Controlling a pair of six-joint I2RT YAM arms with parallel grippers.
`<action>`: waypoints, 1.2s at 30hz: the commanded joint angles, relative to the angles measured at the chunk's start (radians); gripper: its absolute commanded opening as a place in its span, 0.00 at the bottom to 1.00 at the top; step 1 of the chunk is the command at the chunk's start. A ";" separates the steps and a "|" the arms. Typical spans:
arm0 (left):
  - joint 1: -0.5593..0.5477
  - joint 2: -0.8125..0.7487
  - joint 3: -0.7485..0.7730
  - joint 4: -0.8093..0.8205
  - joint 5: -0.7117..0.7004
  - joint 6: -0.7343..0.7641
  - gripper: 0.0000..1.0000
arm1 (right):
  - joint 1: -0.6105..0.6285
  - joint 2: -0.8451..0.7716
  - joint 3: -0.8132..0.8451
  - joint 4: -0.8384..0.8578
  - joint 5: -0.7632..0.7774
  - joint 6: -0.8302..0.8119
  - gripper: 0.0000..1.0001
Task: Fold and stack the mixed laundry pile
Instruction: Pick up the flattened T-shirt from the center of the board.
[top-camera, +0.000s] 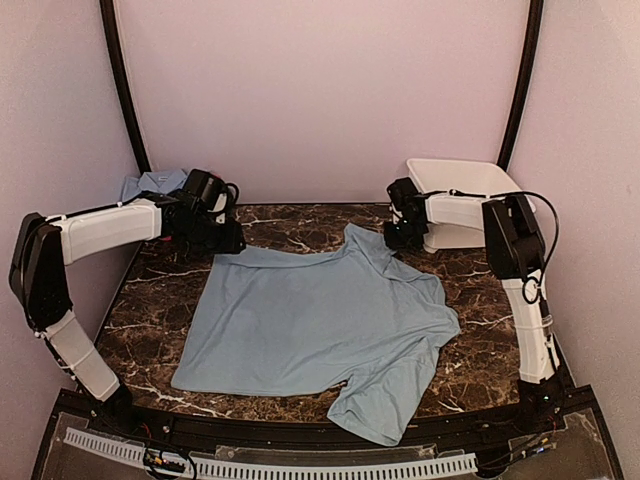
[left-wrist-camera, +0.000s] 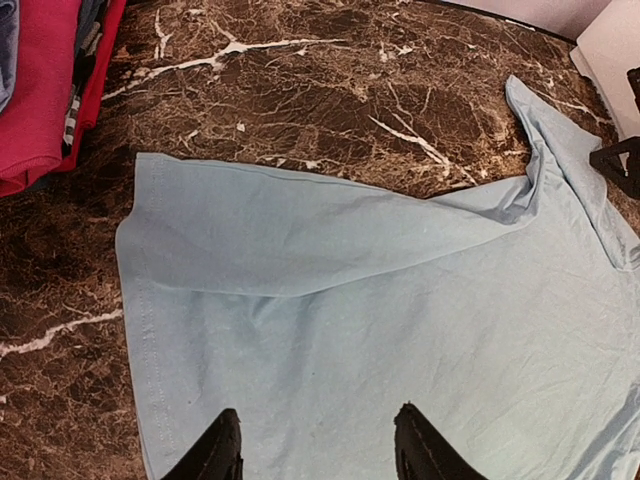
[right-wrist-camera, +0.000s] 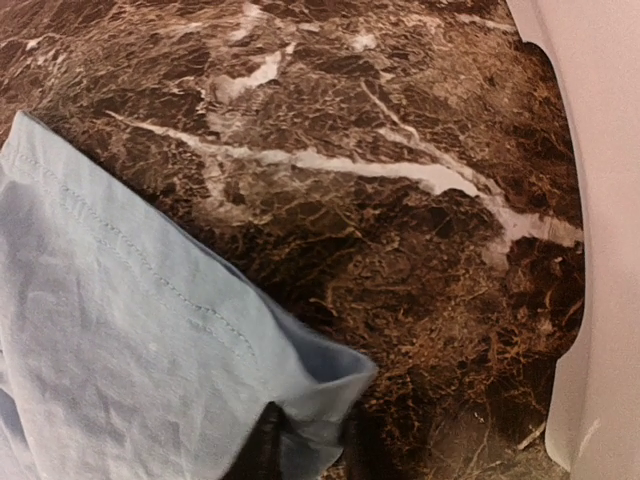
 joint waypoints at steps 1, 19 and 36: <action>0.010 -0.001 0.021 0.008 -0.015 0.008 0.51 | 0.010 0.053 0.056 -0.017 -0.016 -0.020 0.03; 0.086 0.152 0.083 0.024 -0.052 0.038 0.42 | 0.010 0.160 0.469 0.021 0.243 -0.259 0.00; 0.102 0.488 0.436 0.002 -0.212 0.267 0.36 | 0.015 0.142 0.424 0.111 0.324 -0.332 0.00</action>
